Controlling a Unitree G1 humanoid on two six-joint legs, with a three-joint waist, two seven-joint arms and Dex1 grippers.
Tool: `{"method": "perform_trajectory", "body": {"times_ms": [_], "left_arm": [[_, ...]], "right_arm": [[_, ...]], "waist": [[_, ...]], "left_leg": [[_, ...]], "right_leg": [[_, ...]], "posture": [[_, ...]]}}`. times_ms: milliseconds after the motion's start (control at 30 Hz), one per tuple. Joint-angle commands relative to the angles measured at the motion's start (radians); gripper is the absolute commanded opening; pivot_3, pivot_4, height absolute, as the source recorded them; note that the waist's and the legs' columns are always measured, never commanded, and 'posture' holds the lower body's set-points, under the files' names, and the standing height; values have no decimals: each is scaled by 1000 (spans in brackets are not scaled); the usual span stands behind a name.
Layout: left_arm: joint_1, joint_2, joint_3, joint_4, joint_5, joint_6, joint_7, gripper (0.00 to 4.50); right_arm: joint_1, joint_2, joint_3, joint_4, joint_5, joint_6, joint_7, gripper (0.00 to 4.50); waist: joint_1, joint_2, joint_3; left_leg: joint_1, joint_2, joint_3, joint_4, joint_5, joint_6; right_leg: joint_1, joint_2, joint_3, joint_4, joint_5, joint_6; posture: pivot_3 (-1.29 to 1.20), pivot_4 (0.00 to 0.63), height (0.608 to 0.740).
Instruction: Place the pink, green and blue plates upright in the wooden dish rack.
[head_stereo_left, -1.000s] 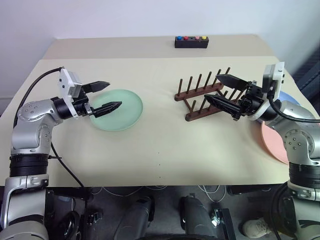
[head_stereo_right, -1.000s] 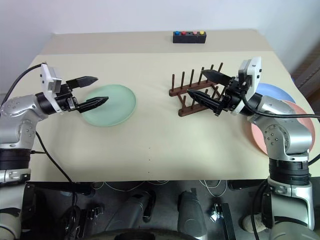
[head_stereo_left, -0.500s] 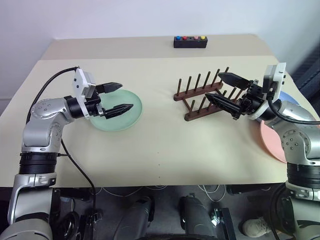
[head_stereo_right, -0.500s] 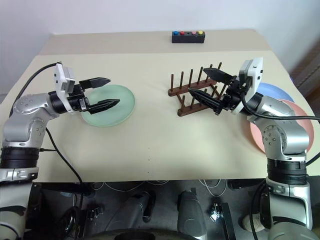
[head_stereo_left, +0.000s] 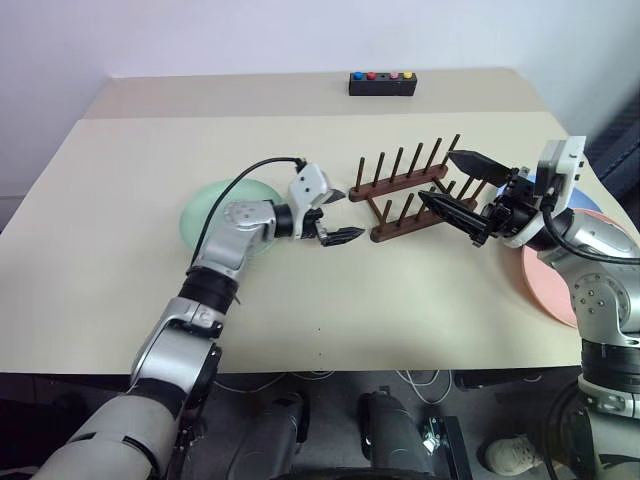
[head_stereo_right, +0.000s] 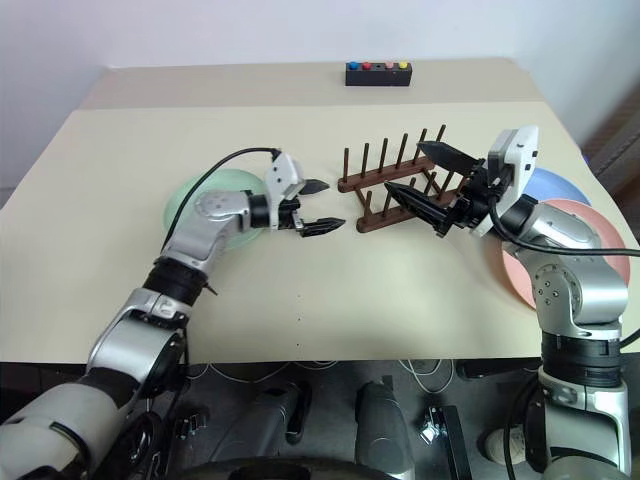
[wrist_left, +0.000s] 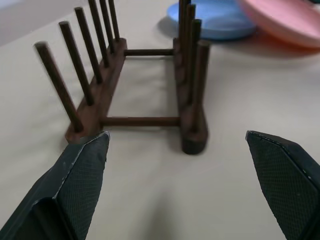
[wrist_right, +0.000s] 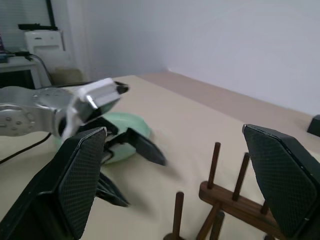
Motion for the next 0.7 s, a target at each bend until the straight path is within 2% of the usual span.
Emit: {"method": "perform_trajectory", "body": {"times_ms": [33,267,433,533,633,700], "left_arm": [[-44,-46,-24,81,47,-20,22,4500],[-51,-146,-52,174,106,-23,53,4500],[-85,-192,-44,265,164,-28,182,4500],[-89,-213,-45,288,173,-19,195,4500],[-84,-228,-37,292,171,7,199,3718],[-82,-233,-33,294,178,4,222,2755]], "right_arm": [[7,-9,-40,-63,13,-15,-19,4463],[29,-8,-55,-93,13,-17,-46,4463],[43,-11,-64,-109,19,-12,-55,4463],[49,-15,-67,-111,17,-14,-57,4463],[53,-18,-71,-114,18,-14,-57,4500],[54,-19,-72,-115,19,-13,-58,4500]], "waist": [[-1,0,0],[0,0,0],[1,0,0],[3,0,0],[2,0,0],[1,0,0]], "left_leg": [[0,0,0,0,0,0],[0,0,0,1,0,0],[0,0,0,2,0,0],[-1,0,0,3,0,1],[-1,0,0,3,-1,1],[-1,0,0,4,-1,1]], "right_leg": [[0,1,0,0,0,0],[0,1,0,0,0,1],[0,2,0,1,1,1],[0,2,0,1,1,1],[1,2,0,1,1,2],[1,2,0,1,1,2]], "posture": [[0,150,740],[0,150,740],[0,150,740],[0,150,740],[0,150,740],[0,150,740]]}}
